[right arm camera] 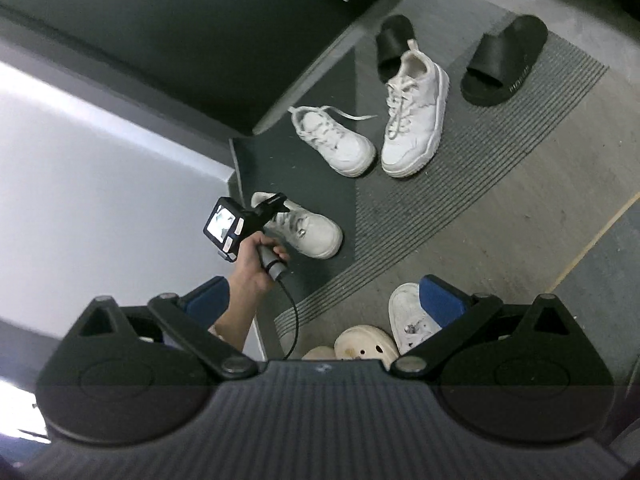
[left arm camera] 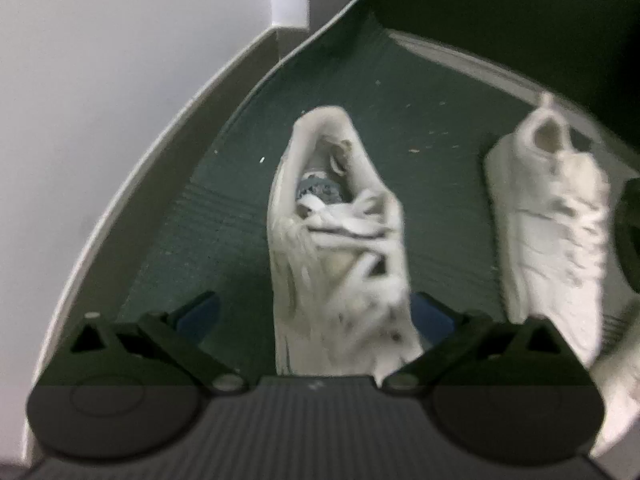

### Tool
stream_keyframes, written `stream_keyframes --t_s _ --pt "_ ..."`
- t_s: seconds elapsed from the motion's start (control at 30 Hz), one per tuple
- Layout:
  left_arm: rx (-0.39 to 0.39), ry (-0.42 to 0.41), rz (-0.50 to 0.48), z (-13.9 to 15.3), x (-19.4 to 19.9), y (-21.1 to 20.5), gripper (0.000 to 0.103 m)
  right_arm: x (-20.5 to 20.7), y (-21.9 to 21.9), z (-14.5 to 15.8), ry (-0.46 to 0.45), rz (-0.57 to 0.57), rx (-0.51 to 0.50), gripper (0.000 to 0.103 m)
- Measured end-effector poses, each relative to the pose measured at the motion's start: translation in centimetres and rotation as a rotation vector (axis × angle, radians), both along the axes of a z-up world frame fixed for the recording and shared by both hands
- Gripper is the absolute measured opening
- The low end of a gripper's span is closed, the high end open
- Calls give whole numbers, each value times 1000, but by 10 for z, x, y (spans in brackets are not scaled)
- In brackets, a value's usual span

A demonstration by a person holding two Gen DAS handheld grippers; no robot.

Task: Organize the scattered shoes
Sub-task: 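Grasp a second white sneaker by its heel with the left gripper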

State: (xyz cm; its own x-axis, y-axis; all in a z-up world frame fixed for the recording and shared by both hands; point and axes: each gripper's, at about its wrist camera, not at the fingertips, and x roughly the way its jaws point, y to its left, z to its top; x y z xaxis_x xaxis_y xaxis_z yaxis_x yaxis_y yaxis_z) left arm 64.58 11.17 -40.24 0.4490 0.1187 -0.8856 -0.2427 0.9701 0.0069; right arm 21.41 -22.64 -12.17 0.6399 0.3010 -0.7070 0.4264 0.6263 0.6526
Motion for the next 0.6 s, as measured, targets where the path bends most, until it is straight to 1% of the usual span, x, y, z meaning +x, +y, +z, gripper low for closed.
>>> stream_keyframes --t_s 0.07,0.1,0.13,0.17,0.2,0.23,0.27,0.3,0.33,0.47,0.53,0.6 --pt "-37 -5 4 -12 9 2 103 13 1 -6 12 -2 10 103" --pt "-70 0 5 -21 15 2 103 18 3 -8 19 -4 13 103" --pt "-87 14 4 -27 20 1 103 22 4 -11 27 -5 15 103" --pt "-70 25 6 -31 23 -1 103 27 4 -14 36 -5 16 103" --pt "-35 32 9 -37 26 -4 101 32 5 -18 49 -5 17 103" --pt "-16 33 10 -41 27 -5 96 35 6 -21 61 -5 18 103" --pt "0 31 12 -42 27 -6 96 37 7 -24 73 -3 21 103" --pt "19 22 20 -44 24 -7 94 40 8 -28 83 -1 25 103" --pt "23 15 31 -43 21 -8 91 42 8 -30 89 4 27 103" --pt "13 36 79 -33 10 -10 86 41 10 -27 83 19 27 103" --pt "-19 75 101 -29 0 -9 85 36 7 -22 70 14 21 103" --pt "-51 120 89 -24 -15 -14 84 30 4 -17 56 4 16 103"
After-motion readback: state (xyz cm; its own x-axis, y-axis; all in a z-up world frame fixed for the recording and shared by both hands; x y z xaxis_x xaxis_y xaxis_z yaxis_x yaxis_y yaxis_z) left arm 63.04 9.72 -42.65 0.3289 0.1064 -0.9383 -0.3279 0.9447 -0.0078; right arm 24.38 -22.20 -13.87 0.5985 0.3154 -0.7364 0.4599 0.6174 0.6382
